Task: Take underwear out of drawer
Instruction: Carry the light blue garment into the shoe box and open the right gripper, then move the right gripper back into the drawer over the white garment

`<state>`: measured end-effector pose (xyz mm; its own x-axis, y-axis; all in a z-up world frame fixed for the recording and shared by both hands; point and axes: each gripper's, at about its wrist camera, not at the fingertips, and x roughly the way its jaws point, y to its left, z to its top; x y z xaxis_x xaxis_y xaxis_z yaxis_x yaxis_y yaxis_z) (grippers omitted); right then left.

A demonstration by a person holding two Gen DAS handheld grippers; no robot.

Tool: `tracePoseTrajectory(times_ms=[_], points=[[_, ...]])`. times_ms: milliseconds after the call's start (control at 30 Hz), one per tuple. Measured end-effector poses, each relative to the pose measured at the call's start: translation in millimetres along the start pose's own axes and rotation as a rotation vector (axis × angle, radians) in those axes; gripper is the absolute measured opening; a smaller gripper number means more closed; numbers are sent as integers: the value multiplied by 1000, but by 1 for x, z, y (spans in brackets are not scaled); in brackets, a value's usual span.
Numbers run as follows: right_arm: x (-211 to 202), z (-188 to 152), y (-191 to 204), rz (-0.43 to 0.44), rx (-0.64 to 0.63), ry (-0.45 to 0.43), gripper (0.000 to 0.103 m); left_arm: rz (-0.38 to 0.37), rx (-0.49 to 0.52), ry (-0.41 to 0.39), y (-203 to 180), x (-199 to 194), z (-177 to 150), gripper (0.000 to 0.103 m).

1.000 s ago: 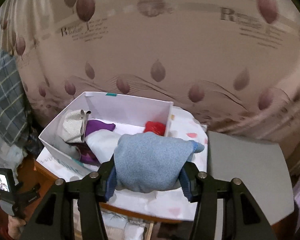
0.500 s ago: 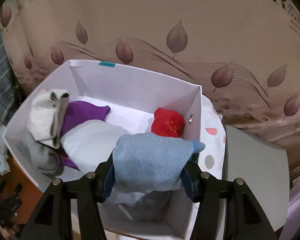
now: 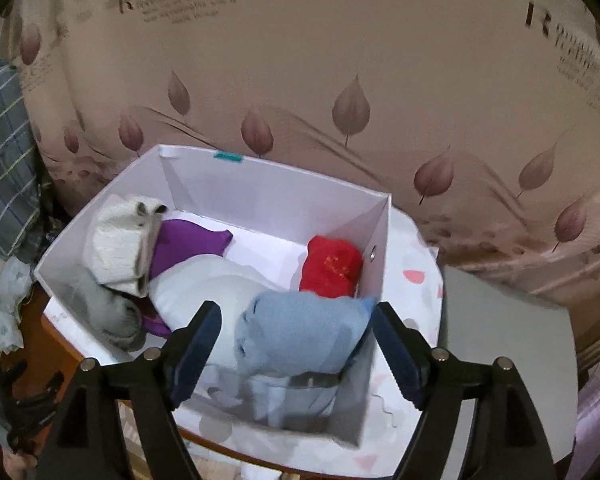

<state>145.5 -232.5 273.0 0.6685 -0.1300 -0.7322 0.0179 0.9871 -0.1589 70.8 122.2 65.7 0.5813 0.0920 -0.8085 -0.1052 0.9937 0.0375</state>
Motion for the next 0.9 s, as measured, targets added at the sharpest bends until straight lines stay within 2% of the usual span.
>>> tracePoseTrajectory(times_ms=[200, 300, 400, 500, 667, 900], points=[[-48, -31, 7, 69, -46, -20, 80, -12, 58, -4, -10, -1, -3, 91], [-62, -65, 15, 97, -88, 7, 80, -25, 89, 3, -16, -1, -6, 91], [-61, -106, 25, 116, -131, 71, 80, -40, 121, 15, -22, 0, -9, 91], [-42, -148, 32, 135, -153, 162, 80, -57, 133, 34, -26, 3, -11, 91], [22, -212, 48, 158, -200, 354, 80, -56, 135, 49, -26, 5, -13, 91], [97, -250, 67, 182, -304, 508, 80, -69, 116, 75, -22, 9, -13, 91]])
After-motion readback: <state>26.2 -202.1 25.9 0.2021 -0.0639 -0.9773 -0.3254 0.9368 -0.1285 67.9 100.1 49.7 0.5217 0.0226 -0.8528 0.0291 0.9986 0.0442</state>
